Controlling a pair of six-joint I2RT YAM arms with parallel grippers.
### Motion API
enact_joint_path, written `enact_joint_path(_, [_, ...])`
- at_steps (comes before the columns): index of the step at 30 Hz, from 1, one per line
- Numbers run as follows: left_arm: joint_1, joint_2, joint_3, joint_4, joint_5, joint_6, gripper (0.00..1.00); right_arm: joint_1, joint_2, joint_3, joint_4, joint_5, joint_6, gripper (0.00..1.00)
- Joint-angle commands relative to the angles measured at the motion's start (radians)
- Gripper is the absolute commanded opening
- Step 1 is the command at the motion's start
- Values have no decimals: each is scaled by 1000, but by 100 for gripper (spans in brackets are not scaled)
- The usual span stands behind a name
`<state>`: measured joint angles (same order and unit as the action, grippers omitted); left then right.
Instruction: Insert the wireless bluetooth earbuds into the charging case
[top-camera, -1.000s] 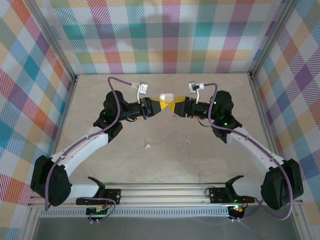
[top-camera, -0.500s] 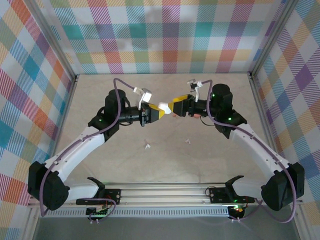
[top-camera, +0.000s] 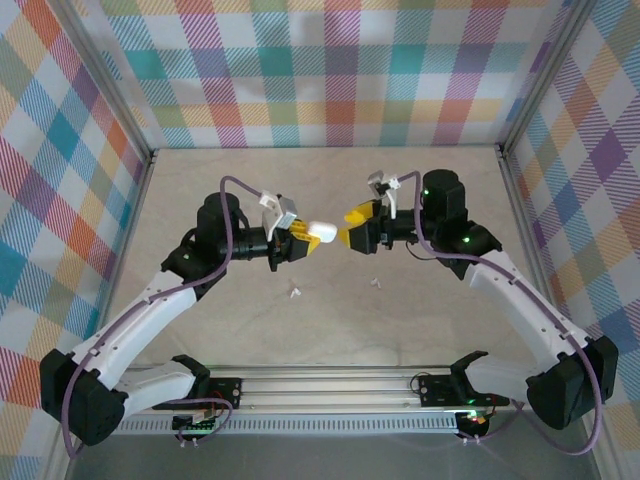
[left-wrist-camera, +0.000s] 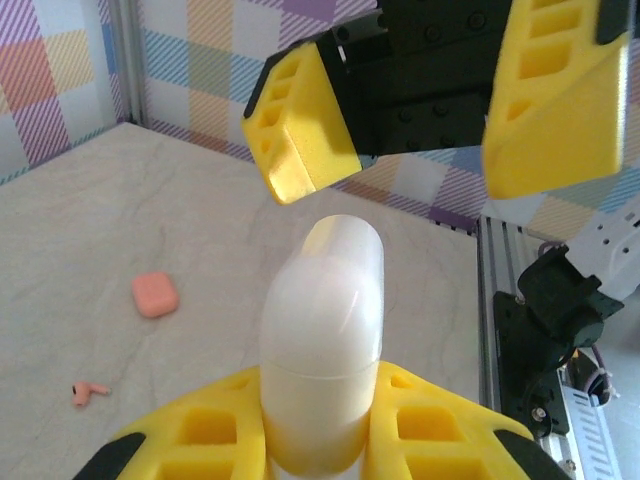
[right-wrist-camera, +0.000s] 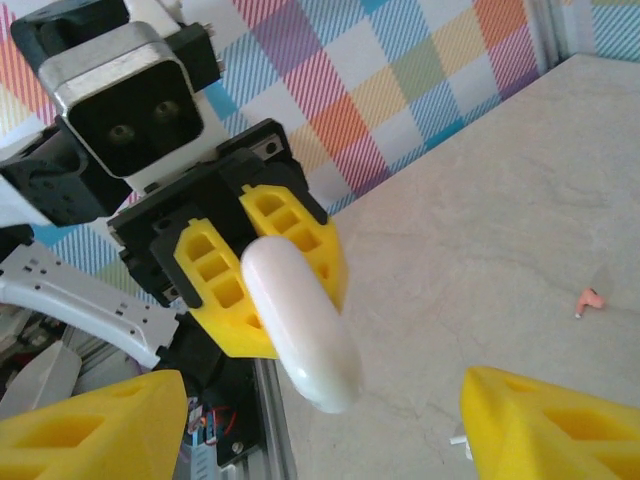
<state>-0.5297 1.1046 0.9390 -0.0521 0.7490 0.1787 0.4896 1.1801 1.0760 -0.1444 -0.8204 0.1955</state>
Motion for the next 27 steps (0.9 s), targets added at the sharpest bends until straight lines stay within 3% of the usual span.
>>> enact_joint_path(1, [-5,8,-22,52,55,41,0,28,32,36,-31,-25,-80,74])
enact_joint_path(8, [-6,15,-43,100,116,6,0,67,96,55,-60,-21,-94,77])
enact_joint_path(16, [-6,-17,-79,103,125,-1,0,64,132,86,-72,168,-81,74])
enact_joint_path(27, [-6,-40,-116,134,113,-18,0,49,174,125,-94,205,-56,74])
